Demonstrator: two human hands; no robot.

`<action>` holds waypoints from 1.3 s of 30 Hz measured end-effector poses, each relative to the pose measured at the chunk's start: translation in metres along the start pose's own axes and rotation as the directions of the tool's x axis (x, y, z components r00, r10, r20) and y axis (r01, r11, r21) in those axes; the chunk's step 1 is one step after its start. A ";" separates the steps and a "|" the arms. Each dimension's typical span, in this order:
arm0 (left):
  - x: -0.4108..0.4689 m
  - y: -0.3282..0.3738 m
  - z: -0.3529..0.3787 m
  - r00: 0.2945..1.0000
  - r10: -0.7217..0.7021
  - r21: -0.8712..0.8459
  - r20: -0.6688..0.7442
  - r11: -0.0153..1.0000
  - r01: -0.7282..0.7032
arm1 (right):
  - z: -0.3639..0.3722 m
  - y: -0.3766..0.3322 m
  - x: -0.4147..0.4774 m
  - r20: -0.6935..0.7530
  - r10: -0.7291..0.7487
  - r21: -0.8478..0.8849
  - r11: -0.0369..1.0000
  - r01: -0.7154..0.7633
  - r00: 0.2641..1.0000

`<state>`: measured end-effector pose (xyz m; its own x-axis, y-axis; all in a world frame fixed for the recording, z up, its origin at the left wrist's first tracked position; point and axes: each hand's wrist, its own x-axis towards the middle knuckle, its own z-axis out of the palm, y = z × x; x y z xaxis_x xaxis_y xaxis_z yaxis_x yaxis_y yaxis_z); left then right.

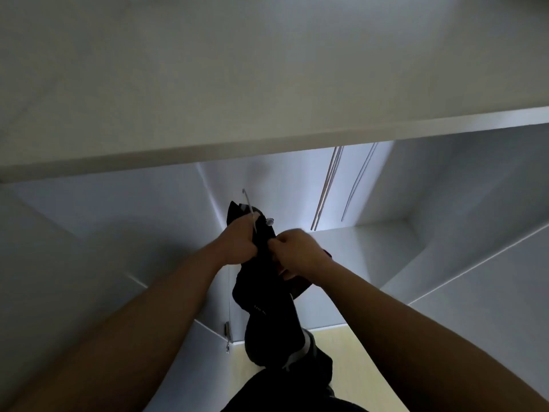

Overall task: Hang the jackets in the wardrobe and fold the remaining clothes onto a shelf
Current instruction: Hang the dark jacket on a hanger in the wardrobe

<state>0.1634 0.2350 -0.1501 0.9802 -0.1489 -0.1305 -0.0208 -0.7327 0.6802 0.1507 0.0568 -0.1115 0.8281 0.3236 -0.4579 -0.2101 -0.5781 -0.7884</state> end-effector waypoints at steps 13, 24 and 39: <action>0.043 0.042 -0.017 0.999 0.005 0.119 0.038 0.993 -0.010 | -0.073 0.008 0.054 -0.625 0.272 0.102 0.958 -0.269 0.732; 0.082 0.074 -0.008 0.998 0.018 0.099 0.066 0.995 -0.025 | -0.101 0.060 0.068 -0.588 0.246 0.388 0.922 0.003 0.770; 0.130 0.136 0.021 0.997 0.029 0.066 0.074 0.997 -0.033 | -0.218 0.107 0.063 -0.633 0.382 0.523 0.852 0.008 0.673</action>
<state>0.2834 0.1016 -0.0898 0.9620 -0.2182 -0.1638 -0.0665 -0.7698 0.6349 0.2932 -0.1478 -0.1352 0.8062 -0.4770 -0.3500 -0.4446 -0.0981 -0.8903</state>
